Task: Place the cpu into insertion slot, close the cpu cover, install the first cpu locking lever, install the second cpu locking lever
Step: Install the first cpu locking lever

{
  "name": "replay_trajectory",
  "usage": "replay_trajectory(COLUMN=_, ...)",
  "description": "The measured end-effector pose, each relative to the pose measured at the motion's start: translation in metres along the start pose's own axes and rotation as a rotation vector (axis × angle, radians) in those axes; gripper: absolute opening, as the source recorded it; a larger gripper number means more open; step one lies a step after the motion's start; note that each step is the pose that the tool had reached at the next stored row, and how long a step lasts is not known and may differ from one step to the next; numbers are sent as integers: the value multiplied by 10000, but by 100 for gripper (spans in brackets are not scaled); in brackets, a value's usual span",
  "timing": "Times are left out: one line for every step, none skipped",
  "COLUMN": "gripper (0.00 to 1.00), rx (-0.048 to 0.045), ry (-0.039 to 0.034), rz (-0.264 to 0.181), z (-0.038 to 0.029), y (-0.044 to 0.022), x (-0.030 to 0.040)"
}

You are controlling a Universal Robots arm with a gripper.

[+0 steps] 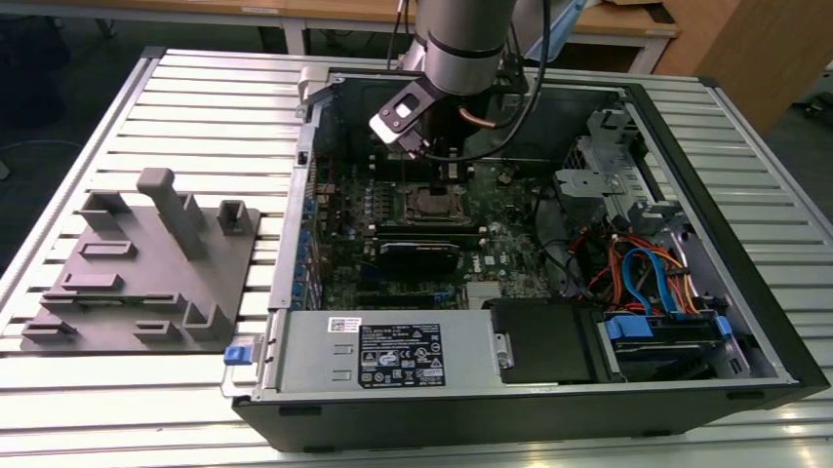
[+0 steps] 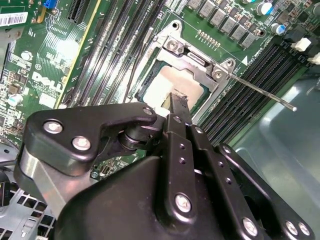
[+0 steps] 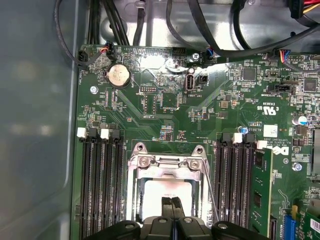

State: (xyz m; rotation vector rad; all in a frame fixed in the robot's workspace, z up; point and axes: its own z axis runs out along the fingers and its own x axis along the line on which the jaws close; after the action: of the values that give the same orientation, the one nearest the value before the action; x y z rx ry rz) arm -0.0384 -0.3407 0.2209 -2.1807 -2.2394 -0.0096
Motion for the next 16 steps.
replay_trajectory(gripper=10, rx=0, ry=1, rz=0, z=-2, y=0, x=0)
replay_trajectory(gripper=10, rx=0, ry=0, rz=0, z=-4, y=0, x=0)
replay_trajectory(gripper=10, rx=0, ry=0, rz=0, z=-6, y=0, x=0)
replay_trajectory(gripper=10, rx=0, ry=0, rz=0, z=-9, y=0, x=0)
replay_trajectory(gripper=10, rx=0, ry=0, rz=0, z=-11, y=0, x=0)
replay_trajectory(gripper=10, rx=0, ry=0, rz=0, z=-13, y=0, x=0)
replay_trajectory(gripper=10, rx=0, ry=0, rz=0, z=-15, y=0, x=0)
replay_trajectory(gripper=10, rx=0, ry=0, rz=0, z=-17, y=0, x=0)
replay_trajectory(gripper=10, rx=0, ry=0, rz=0, z=-19, y=0, x=0)
replay_trajectory(gripper=10, rx=0, ry=0, rz=-1, z=-21, y=0, x=0)
replay_trajectory(gripper=10, rx=1, ry=-1, rz=0, z=-23, y=0, x=0)
replay_trajectory(gripper=10, rx=0, ry=0, rz=0, z=-25, y=0, x=1)
replay_trajectory(gripper=10, rx=0, ry=0, rz=0, z=-27, y=0, x=0)
replay_trajectory(gripper=10, rx=1, ry=0, rz=0, z=-29, y=0, x=1)
replay_trajectory(gripper=10, rx=0, ry=0, rz=0, z=-31, y=0, x=1)
replay_trajectory(gripper=10, rx=1, ry=-1, rz=0, z=-33, y=0, x=1)
